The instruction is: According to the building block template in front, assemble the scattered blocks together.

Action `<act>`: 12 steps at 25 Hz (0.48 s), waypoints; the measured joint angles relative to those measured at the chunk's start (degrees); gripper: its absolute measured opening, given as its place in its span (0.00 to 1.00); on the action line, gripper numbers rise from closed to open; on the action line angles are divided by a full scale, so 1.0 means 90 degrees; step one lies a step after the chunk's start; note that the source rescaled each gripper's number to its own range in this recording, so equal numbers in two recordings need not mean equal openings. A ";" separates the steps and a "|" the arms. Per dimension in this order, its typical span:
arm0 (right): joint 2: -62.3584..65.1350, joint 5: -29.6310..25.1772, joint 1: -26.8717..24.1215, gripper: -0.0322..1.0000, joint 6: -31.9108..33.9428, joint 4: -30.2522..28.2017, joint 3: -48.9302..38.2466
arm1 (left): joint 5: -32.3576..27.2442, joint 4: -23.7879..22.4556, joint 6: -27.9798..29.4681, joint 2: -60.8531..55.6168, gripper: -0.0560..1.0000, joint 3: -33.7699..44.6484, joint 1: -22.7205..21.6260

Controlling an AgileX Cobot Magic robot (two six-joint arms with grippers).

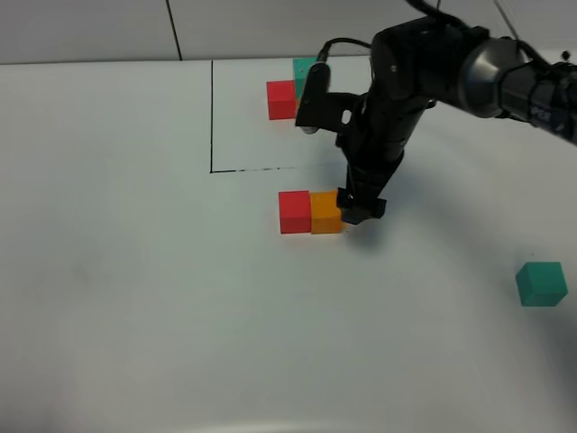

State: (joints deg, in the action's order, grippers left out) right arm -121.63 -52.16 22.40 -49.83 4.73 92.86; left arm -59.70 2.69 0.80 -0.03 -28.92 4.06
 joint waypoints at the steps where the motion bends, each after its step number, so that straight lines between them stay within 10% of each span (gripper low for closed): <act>1: 0.0203 0.0136 -0.0107 0.90 0.0157 -0.0014 -0.0291 | 0.0000 0.0000 0.0000 0.0000 0.68 0.0000 0.0000; 12: 0.2774 0.1475 -0.1761 0.90 0.3465 -0.0251 -0.3774 | 0.0000 0.0000 0.0000 0.0000 0.68 0.0000 0.0000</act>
State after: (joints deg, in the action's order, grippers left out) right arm -96.66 -38.89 6.55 -18.65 2.47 58.90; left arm -59.70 2.69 0.80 -0.03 -28.92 4.06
